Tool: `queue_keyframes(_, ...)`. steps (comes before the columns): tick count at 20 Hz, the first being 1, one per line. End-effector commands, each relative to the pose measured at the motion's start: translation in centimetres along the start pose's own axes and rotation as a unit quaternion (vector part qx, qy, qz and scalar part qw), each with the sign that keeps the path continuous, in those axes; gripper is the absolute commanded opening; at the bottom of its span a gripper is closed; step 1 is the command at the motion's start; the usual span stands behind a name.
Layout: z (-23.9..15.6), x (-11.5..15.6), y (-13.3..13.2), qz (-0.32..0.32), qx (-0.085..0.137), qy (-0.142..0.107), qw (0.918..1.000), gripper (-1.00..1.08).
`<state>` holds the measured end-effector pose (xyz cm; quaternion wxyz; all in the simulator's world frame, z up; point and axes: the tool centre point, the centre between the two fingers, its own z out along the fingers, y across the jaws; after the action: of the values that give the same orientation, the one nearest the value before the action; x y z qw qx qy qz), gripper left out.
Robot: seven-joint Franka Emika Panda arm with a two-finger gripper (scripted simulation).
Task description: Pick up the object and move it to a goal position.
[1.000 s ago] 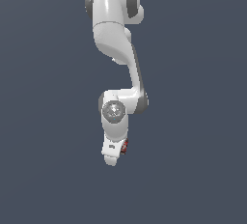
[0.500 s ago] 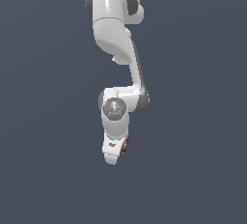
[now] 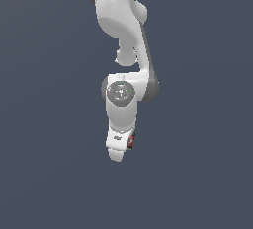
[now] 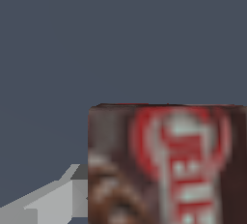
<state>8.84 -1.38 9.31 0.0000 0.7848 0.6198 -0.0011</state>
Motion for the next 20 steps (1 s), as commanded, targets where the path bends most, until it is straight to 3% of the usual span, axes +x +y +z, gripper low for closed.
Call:
queue_keyframes(1, -2.7, 0.4, -0.4, 0.000, -0.001, 0.000, 1.0000, -1.00)
queue_keyframes(20, -24.6, 3.7, -3.5, -0.001, 0.000, 0.000, 1.0000, -1.00)
